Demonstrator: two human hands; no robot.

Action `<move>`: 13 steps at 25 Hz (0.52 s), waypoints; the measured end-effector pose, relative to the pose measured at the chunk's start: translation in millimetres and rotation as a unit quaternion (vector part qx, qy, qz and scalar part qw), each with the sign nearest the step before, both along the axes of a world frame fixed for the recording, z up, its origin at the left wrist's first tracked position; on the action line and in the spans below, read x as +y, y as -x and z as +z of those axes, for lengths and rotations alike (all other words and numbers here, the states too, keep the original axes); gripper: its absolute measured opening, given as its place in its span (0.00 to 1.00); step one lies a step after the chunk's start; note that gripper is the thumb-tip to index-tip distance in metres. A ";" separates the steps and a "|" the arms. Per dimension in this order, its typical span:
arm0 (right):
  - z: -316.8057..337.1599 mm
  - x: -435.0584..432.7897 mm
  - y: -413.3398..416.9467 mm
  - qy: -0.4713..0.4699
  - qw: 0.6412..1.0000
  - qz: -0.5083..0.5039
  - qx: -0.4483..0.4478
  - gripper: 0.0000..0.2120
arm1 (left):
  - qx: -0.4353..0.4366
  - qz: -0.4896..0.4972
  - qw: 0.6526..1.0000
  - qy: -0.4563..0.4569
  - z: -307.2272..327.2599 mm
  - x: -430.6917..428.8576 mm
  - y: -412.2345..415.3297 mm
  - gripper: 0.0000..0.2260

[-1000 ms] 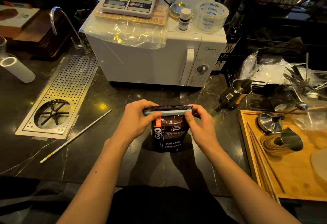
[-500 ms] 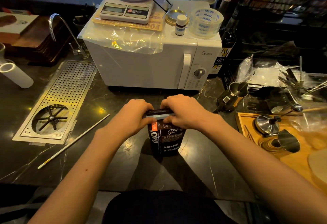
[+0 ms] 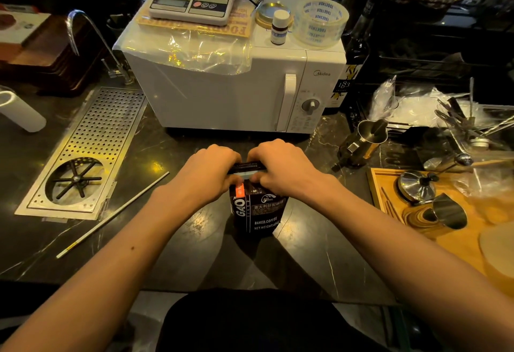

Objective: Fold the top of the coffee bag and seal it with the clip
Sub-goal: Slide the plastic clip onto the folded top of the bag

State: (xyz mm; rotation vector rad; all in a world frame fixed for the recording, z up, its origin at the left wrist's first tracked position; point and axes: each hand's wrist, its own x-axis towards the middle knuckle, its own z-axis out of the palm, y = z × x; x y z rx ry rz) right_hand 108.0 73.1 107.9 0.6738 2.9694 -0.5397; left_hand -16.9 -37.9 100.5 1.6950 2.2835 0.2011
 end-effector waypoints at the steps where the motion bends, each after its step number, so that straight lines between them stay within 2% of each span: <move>1: -0.3 -0.6 0.3 -0.002 1.000 0.005 -0.002 0.10 | -0.004 -0.001 1.000 0.001 0.5 0.1 -0.4 0.11; 7: -3.5 14.1 -16.1 0.090 0.996 -0.015 -0.004 0.13 | -0.027 0.006 0.999 0.022 2.0 -0.2 0.3 0.12; 11: -7.8 12.0 -21.0 0.103 0.993 -0.040 0.031 0.13 | -0.044 0.019 0.999 0.004 0.0 -5.8 -0.8 0.12; 13: -8.3 18.2 -24.7 0.141 0.988 -0.059 0.032 0.15 | -0.057 0.025 0.998 -0.013 -1.3 -6.6 -0.7 0.13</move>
